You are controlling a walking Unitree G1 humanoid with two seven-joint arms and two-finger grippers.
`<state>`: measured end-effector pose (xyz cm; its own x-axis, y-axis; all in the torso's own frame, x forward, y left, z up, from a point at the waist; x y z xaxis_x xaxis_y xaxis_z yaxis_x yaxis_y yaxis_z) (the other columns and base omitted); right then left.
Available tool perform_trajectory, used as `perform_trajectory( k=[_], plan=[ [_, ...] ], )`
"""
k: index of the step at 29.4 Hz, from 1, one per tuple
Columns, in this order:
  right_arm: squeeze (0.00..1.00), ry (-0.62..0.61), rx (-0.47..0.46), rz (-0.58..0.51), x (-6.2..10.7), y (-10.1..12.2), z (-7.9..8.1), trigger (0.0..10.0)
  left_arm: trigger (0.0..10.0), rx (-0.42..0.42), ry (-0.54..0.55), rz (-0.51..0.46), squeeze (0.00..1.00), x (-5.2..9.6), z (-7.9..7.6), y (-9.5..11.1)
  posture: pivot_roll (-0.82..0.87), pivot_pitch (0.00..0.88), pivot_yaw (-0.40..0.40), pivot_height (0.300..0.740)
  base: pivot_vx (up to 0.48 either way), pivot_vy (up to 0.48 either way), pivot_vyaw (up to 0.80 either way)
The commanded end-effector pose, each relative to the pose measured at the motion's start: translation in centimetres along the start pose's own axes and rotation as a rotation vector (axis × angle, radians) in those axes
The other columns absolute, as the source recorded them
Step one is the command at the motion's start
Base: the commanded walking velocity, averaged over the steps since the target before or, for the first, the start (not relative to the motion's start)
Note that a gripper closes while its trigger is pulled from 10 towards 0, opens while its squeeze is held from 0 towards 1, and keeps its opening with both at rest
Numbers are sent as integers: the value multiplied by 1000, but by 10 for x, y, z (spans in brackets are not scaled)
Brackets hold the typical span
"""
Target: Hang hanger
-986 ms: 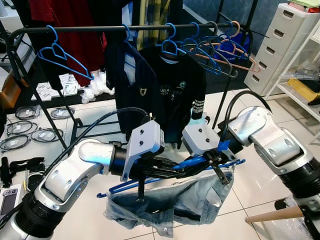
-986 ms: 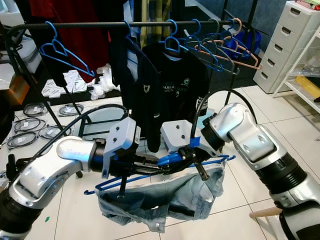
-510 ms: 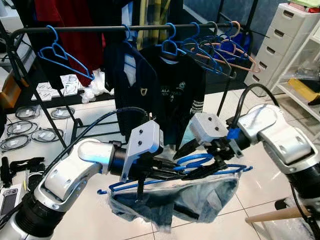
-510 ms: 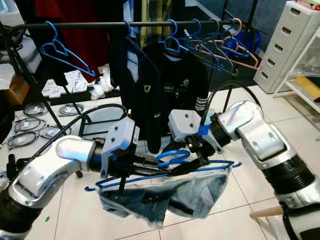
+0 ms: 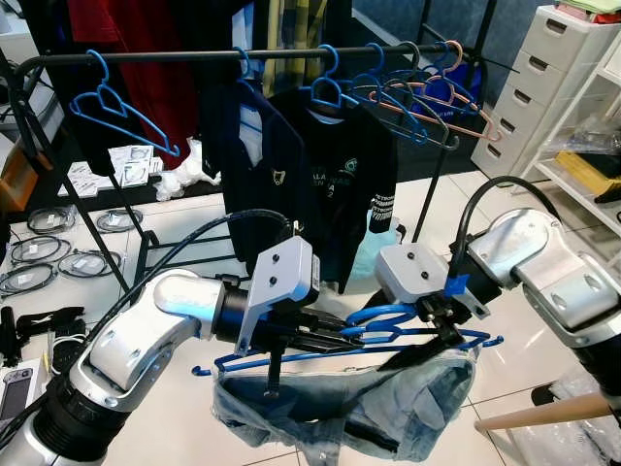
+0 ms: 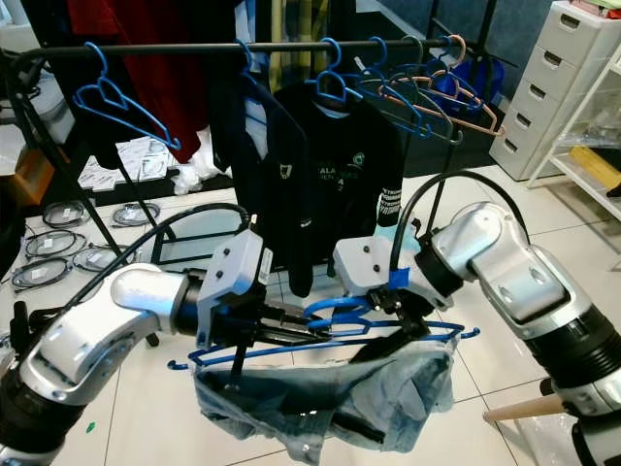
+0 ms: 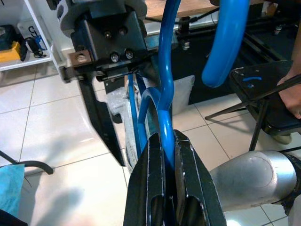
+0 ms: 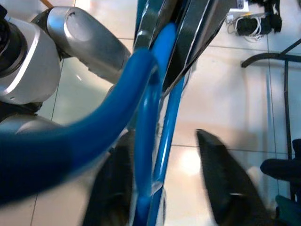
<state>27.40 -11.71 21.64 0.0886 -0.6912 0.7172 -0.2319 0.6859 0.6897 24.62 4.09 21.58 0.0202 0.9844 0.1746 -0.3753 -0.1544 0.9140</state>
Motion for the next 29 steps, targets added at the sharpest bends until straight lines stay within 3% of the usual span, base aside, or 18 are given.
perform_trajectory(
  k=[1, 16, 18, 19, 20, 21, 22, 29],
  plan=[
    [0, 1, 20, -24, -4, 7, 0, 0, 0, -26, -19, -34, 0, -2, -2, 8, -95, 98, 24, 740, 0, 0, 0],
    [0, -11, 15, 19, -6, 0, -2, 0, 0, -29, -15, -40, 0, -3, -1, 9, -94, 99, 24, 740, 0, 0, 0],
    [0, -16, 15, 15, -6, 0, -2, 0, 392, -28, -14, -40, 0, -3, -1, 9, -94, 99, 24, 740, 0, 0, 0],
    [0, -21, 18, 7, -7, 1, -3, 0, 1608, -28, -11, -42, 0, -2, -1, 9, -93, 100, 25, 740, 0, 0, 0],
    [0, -21, 18, 7, -7, 1, -3, 0, 1608, -28, -11, -42, 0, -2, -1, 9, -93, 100, 25, 740, 0, 0, 0],
    [0, -26, 22, -1, -7, 2, -4, 0, 3098, -17, -5, -46, 0, -2, 0, 9, -93, 100, 25, 740, 0, 0, 0],
    [0, -35, 29, -19, -7, 5, -4, 0, 10000, 15, 6, -63, 1000, -1, 3, 10, -93, 101, 26, 740, 0, 0, 0],
    [0, -64, 36, -62, -7, 11, -7, 0, 10000, 52, 60, -68, 1000, 5, 13, 8, -93, 102, 26, 740, 0, 0, 0]
  ],
)
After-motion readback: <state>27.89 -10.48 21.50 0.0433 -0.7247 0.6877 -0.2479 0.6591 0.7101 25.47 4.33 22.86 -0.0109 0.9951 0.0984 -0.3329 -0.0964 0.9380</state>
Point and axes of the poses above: a point about 5 cm out from each wrist's last joint towards the gripper, its own x axis pointing back from the gripper into the wrist, its own y axis along the axis of the wrist's last joint, z = x × y, the point moved 4 cm from there along -x, pointing out of the wrist towards the gripper, and after that the axes turned 6 degrees about -x, right-handed, at the moved point
